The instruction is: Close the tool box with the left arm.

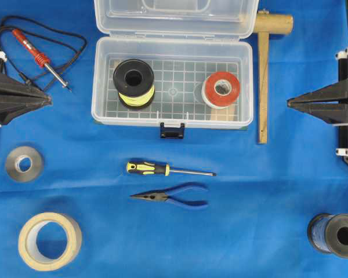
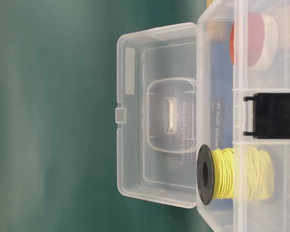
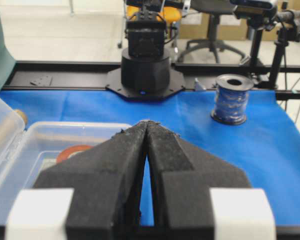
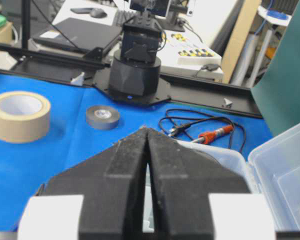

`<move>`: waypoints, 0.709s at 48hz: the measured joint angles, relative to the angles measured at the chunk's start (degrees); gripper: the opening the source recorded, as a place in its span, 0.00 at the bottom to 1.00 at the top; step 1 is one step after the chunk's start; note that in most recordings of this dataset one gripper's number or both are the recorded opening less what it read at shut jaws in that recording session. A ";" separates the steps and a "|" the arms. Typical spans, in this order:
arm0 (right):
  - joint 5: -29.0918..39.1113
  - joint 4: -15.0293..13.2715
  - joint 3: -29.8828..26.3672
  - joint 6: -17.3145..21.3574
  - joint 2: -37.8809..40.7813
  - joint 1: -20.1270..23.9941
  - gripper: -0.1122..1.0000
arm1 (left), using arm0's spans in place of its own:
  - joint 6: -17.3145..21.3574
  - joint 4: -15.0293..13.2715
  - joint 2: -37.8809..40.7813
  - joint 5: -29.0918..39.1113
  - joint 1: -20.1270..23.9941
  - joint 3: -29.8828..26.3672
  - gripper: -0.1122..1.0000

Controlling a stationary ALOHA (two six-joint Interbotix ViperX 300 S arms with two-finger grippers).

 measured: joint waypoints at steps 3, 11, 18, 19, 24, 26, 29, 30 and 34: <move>0.09 0.00 -0.18 0.09 0.00 0.09 0.10 | 0.44 -0.62 0.18 0.62 0.09 -0.35 0.10; 1.85 0.00 -1.49 0.18 0.53 0.00 0.10 | 0.79 -1.41 0.97 3.69 0.53 -3.16 0.10; 2.46 0.00 -1.76 0.09 0.70 -0.18 0.10 | 1.14 -1.49 2.37 6.86 3.52 -7.82 0.10; 2.55 0.00 -1.67 0.09 0.70 -0.18 0.10 | 1.32 -1.49 2.72 7.21 4.04 -8.53 0.10; 3.25 0.00 -1.67 0.09 0.70 -0.53 0.10 | 2.72 -1.49 5.19 9.84 7.56 -12.04 0.10; 3.43 0.00 -1.76 0.00 0.70 -0.53 0.10 | 3.25 -1.49 6.42 10.55 9.14 -13.36 0.11; 3.69 0.00 -1.76 0.00 0.79 -0.62 0.10 | 4.04 -1.49 8.17 11.16 11.25 -15.03 0.12; 3.69 0.00 -1.76 0.00 0.79 -0.62 0.10 | 4.13 -1.49 8.88 11.25 11.95 -15.73 0.13; 3.87 0.00 -1.76 0.00 0.79 -0.62 0.10 | 4.48 -1.49 11.78 11.51 15.21 -18.02 0.29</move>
